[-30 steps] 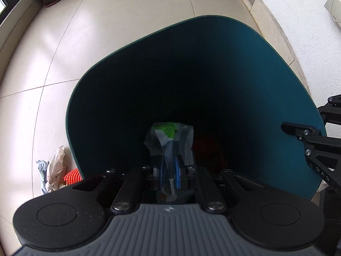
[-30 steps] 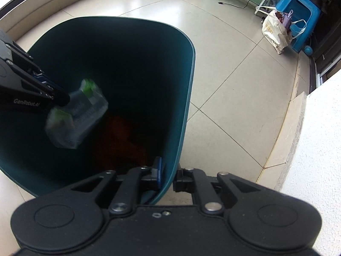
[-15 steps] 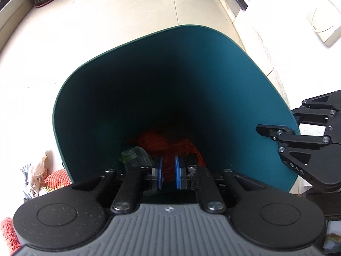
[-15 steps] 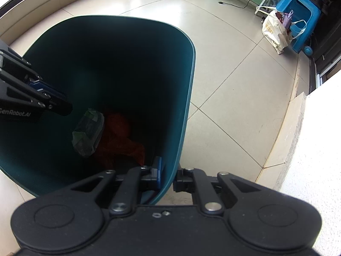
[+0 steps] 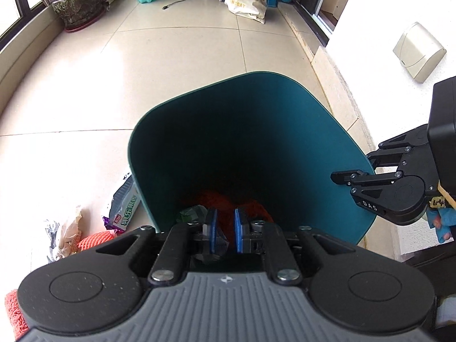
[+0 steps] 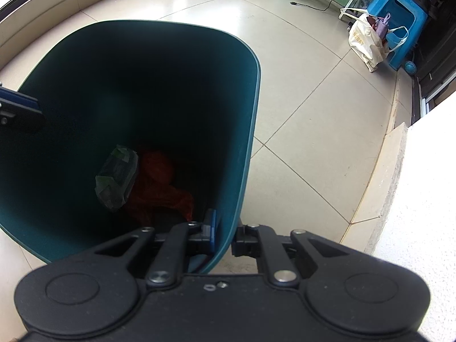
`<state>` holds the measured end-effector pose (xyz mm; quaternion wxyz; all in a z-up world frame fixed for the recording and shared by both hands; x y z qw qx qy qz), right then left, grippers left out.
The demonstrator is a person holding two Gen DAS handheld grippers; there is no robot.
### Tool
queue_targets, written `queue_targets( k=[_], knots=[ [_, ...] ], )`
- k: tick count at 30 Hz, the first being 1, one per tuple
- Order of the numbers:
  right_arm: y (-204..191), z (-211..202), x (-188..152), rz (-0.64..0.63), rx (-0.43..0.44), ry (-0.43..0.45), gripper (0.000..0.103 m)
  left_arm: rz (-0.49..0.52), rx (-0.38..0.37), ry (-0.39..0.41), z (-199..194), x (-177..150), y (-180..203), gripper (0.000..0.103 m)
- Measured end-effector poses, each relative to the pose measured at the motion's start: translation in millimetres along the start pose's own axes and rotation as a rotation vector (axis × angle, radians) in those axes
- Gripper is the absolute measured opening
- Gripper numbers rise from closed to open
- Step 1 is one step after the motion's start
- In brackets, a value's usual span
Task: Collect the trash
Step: 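Carry the clear wrapper with the left tool into the bin and release it, then lower the left tool to the red sachet and close on it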
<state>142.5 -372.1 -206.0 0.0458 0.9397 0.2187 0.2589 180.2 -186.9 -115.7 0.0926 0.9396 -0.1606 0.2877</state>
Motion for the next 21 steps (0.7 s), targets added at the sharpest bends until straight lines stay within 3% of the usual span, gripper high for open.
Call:
queue_targets(
  k=[4, 7, 9, 10, 19, 21],
  knots=[
    [-1, 0, 0, 0.002, -0.003, 0.000, 0.009, -0.008, 0.025, 0.031, -16, -9, -13, 0.015],
    [-1, 0, 0, 0.005, -0.003, 0.001, 0.009, -0.022, 0.044, 0.063, -29, -18, -23, 0.036],
    [-1, 0, 0, 0.005, -0.004, -0.001, 0.009, -0.033, 0.059, 0.089, -36, -23, -31, 0.062],
    [-1, 0, 0, 0.005, -0.006, -0.001, 0.009, -0.037, 0.066, 0.099, -39, -26, -34, 0.065],
    [-1, 0, 1, 0.010, -0.011, -0.002, 0.009, -0.134, 0.140, 0.122, -63, -59, -102, 0.075],
    [-1, 0, 1, 0.014, -0.012, -0.002, 0.009, -0.159, 0.148, 0.116, -60, -67, -121, 0.082]
  ],
)
Point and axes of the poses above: each gripper's, at about its wrist camera, not at the fingertips, and z roughly the way its jaws point, y to its right, x to its top, the point moved 2 cm from there along z, roughly the way its jaws point, and after that the axes turned 8 degrees about y, right-handed, at the moved point
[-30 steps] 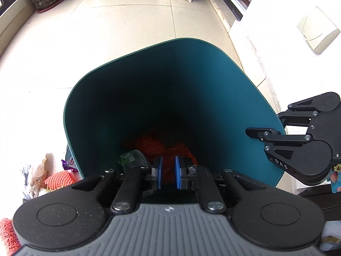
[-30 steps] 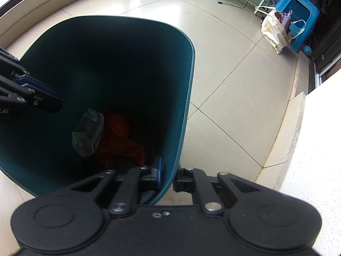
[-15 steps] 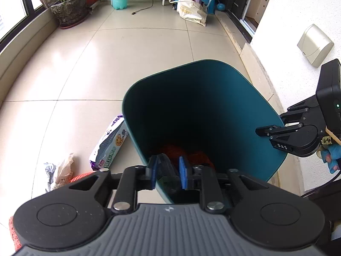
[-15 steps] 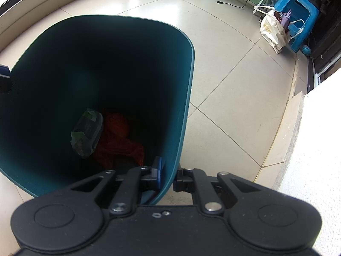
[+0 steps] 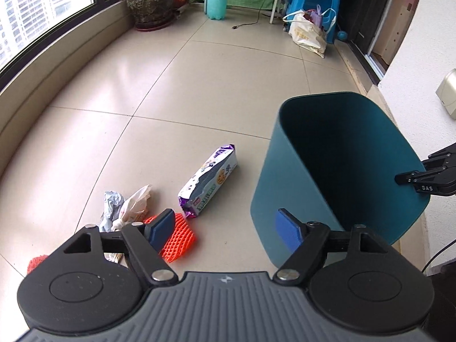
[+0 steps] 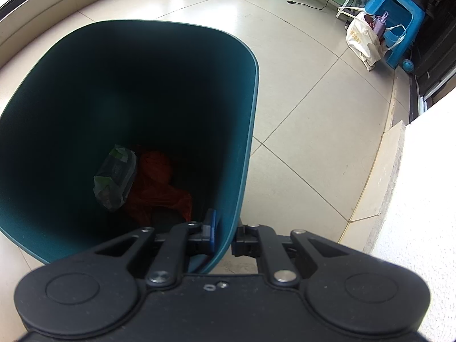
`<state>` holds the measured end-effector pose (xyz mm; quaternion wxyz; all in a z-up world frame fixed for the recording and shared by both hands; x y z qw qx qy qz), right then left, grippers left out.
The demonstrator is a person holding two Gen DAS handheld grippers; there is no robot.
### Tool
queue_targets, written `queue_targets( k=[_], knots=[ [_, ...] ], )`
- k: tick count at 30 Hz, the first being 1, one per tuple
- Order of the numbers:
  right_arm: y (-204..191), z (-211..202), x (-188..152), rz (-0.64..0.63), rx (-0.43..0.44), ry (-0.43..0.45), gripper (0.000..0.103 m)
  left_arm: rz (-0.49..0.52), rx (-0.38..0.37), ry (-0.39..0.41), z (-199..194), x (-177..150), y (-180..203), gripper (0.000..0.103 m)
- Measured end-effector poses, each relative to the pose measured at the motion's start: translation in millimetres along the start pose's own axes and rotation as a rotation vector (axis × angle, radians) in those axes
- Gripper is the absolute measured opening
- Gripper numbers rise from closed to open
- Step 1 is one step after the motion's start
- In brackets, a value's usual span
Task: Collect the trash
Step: 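Lower the left tool to the red sachet and close on it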
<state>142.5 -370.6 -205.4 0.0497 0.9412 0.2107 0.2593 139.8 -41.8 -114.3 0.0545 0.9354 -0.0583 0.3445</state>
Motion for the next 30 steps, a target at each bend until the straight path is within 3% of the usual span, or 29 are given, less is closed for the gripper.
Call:
queue_targets(
  k=[5, 10, 14, 19, 26, 30],
  knots=[
    [2, -1, -1, 0.017, 0.007, -0.001, 0.009, -0.015, 0.044, -0.031, 26, -18, -38, 0.083],
    [6, 1, 0, 0.026, 0.010, -0.004, 0.009, -0.016, 0.090, -0.125, 71, -42, -72, 0.083],
    [5, 4, 2, 0.018, 0.003, -0.008, 0.009, -0.124, 0.099, -0.222, 106, -61, -106, 0.083],
    [3, 6, 3, 0.002, -0.002, -0.014, 0.010, -0.273, 0.117, -0.277, 136, -81, -140, 0.083],
    [3, 7, 2, -0.003, -0.006, -0.014, 0.010, -0.217, 0.185, -0.386, 169, -131, -141, 0.083],
    [2, 6, 2, -0.003, -0.006, -0.014, 0.010, -0.239, 0.210, -0.449, 187, -155, -140, 0.083]
  ],
)
Point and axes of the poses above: each gripper's, at about its wrist camera, not at the fingertips, and z roughly the way its jaws point, y to its right, x to its top, the point moved 2 cm from there along z, roughly the way its jaws point, and after that the axes turned 8 degrees about y, right-handed, at the moved point
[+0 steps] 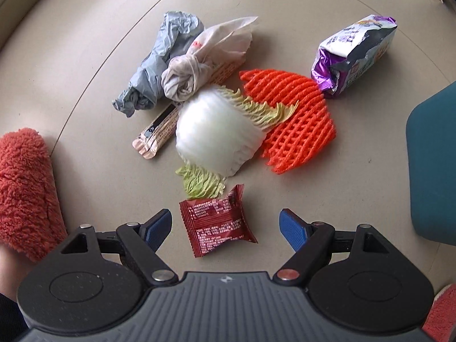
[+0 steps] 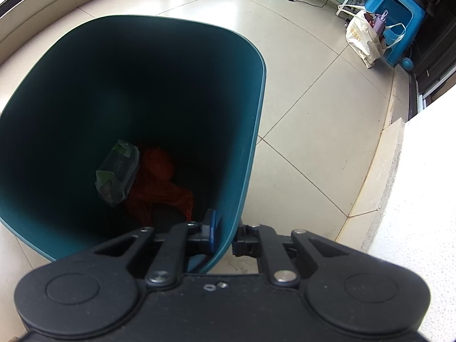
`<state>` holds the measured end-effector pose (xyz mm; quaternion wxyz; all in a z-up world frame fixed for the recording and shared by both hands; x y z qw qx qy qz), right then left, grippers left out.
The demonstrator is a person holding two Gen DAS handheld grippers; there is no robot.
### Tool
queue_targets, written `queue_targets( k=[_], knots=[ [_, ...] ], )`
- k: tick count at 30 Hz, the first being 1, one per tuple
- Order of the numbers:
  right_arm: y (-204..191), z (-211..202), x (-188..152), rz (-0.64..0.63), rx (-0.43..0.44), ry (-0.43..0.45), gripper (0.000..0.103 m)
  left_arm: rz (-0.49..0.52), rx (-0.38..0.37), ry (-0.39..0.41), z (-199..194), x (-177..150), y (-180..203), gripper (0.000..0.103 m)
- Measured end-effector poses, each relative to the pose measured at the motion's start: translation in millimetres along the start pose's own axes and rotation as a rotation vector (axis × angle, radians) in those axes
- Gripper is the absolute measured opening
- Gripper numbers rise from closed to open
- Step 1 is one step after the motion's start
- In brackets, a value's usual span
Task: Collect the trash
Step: 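Lower the left tool to the red sachet and close on it, then lift the red sachet with the left tool into the bin and open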
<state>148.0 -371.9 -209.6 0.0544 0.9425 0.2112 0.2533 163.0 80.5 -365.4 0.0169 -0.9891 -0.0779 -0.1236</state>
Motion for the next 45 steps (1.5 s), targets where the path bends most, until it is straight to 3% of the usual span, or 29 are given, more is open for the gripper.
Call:
queue_targets(
  k=[9, 10, 12, 14, 23, 26, 30, 35, 45],
  knots=[
    [-5, -1, 0, -0.007, -0.003, 0.002, 0.010, -0.082, 0.034, -0.027, 22, -6, -7, 0.080],
    [-5, -1, 0, -0.006, -0.003, 0.001, 0.010, -0.084, 0.031, -0.038, 25, -7, -7, 0.077],
    [-5, -1, 0, -0.007, -0.004, 0.001, 0.010, -0.083, 0.037, -0.067, 31, -10, -5, 0.056],
    [-6, -1, 0, -0.008, -0.005, 0.002, 0.010, -0.079, 0.052, -0.091, 35, -13, -5, 0.050],
    [-6, -3, 0, -0.009, -0.003, 0.007, 0.010, -0.064, 0.069, -0.062, 26, -15, -6, 0.032],
    [-5, -4, 0, -0.003, 0.000, 0.013, 0.010, -0.057, 0.071, -0.048, 14, -10, -2, 0.027],
    [-4, -6, -4, -0.006, -0.002, 0.024, 0.010, -0.016, 0.082, 0.000, -5, -7, 6, 0.025],
    [-4, -7, -5, -0.008, -0.003, 0.031, 0.010, -0.039, 0.059, 0.024, -32, 0, 10, 0.024],
    [-2, -9, -10, -0.012, 0.000, 0.058, 0.009, 0.038, -0.039, 0.149, -142, 26, 58, 0.024]
  ],
)
Point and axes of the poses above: each gripper's, at about its wrist camera, not at the fingertips, and z roughly the way its jaws point, y to its right, x to its top, the point moved 2 cm from there along z, roughly the way its jaws point, and after that the axes turned 8 degrees about y, right-handed, at the moved point
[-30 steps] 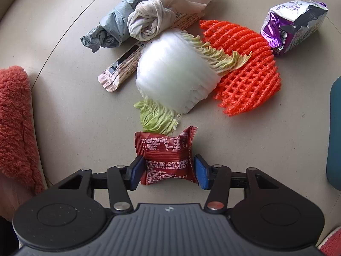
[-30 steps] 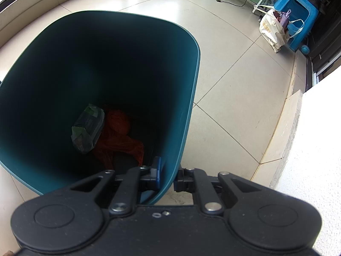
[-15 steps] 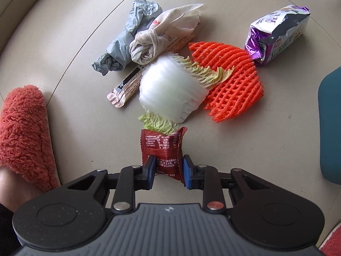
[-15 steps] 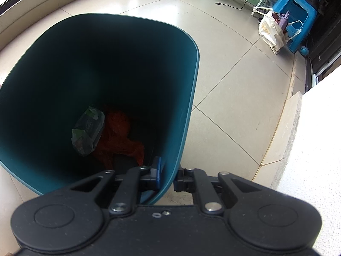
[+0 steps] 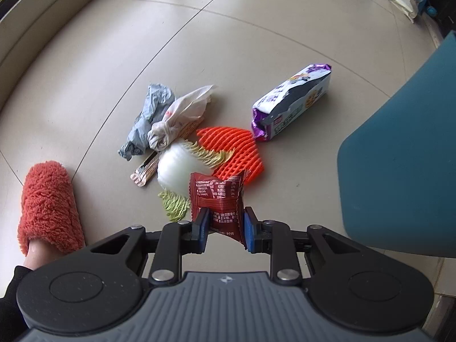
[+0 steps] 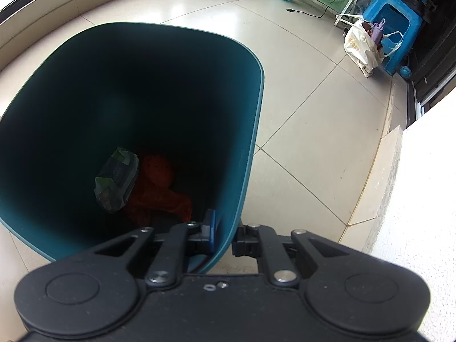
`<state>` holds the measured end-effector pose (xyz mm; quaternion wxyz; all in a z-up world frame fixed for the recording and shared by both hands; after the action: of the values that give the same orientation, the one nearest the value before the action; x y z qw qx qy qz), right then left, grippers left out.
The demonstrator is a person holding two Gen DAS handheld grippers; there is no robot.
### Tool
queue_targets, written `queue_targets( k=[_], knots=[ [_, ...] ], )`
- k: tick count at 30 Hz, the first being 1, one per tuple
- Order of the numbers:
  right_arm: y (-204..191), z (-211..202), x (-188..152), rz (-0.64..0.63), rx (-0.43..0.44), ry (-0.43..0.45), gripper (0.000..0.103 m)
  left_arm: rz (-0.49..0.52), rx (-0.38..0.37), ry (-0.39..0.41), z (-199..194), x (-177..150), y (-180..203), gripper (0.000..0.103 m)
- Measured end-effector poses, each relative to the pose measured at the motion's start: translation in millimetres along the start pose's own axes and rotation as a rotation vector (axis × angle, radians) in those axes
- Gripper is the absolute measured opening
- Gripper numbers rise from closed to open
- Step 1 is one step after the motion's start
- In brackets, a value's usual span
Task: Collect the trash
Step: 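Lift the red sachet with the left tool into the bin and open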
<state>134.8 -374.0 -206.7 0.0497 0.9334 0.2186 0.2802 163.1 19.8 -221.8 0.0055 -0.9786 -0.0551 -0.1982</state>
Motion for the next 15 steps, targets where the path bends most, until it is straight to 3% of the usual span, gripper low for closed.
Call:
queue_targets(
  k=[10, 15],
  knots=[
    [2, -5, -6, -0.002, 0.022, 0.016, 0.009, 0.183, -0.144, 0.167, -106, 29, 90, 0.024],
    [6, -6, -5, 0.000, 0.029, 0.013, 0.009, 0.284, -0.208, 0.222, -135, 41, 137, 0.024]
  ],
)
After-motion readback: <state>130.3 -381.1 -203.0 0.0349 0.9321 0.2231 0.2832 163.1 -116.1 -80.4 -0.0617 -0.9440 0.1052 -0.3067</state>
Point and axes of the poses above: each gripper's, at about its wrist camera, not at the fingertips, and z roughly the way its jaws point, y to its right, x to its top, the point moved 2 cm from there along z, roughly the way its jaws point, and after that the axes turned 8 degrees about y, right-handed, at the moved point
